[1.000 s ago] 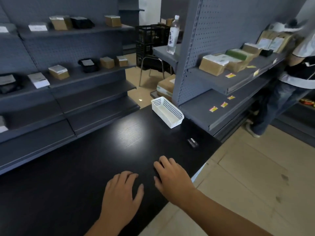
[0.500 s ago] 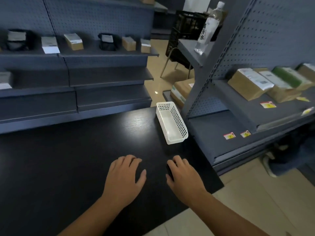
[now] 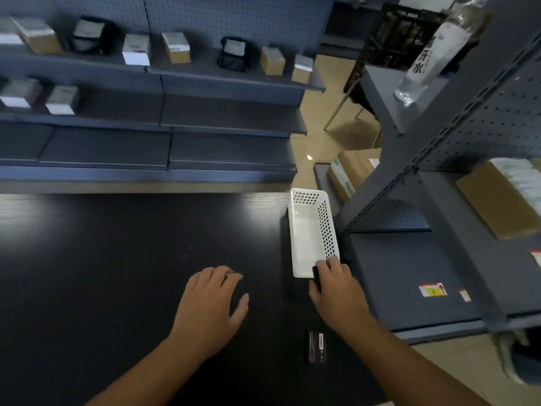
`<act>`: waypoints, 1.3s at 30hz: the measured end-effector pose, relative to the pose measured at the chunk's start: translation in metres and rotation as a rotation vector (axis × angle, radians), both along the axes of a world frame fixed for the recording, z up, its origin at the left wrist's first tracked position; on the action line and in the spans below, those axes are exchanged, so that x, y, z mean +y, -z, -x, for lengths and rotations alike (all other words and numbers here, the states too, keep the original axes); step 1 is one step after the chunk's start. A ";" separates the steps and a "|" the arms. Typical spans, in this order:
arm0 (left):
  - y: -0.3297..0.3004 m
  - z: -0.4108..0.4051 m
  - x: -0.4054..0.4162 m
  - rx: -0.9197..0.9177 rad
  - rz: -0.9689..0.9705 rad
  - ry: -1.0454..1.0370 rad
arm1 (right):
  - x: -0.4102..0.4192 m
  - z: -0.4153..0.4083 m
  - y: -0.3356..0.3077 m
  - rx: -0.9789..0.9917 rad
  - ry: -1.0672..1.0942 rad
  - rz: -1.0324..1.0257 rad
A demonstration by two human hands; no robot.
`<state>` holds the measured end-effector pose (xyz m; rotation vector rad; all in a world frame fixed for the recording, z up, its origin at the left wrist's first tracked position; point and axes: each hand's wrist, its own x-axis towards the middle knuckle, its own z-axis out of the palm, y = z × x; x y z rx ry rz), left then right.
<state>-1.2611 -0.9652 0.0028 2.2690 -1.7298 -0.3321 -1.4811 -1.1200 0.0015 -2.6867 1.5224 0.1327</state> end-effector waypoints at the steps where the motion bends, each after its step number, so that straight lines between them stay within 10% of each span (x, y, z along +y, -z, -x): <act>1: 0.001 0.002 -0.004 -0.001 0.001 -0.023 | -0.019 -0.005 0.005 -0.015 0.013 -0.001; 17: 0.033 0.012 -0.002 -0.004 -0.138 -0.199 | -0.121 -0.039 0.105 0.060 0.026 -0.187; 24: 0.015 0.004 0.010 -0.008 -0.101 -0.150 | -0.025 0.027 0.055 -0.374 -0.173 -0.045; 30: 0.026 0.000 0.035 0.035 -0.103 -0.111 | 0.068 0.090 0.107 0.121 -0.209 -0.502; 39: 0.022 0.009 0.100 0.001 -0.128 -0.190 | 0.061 0.085 0.096 0.089 -0.261 -0.434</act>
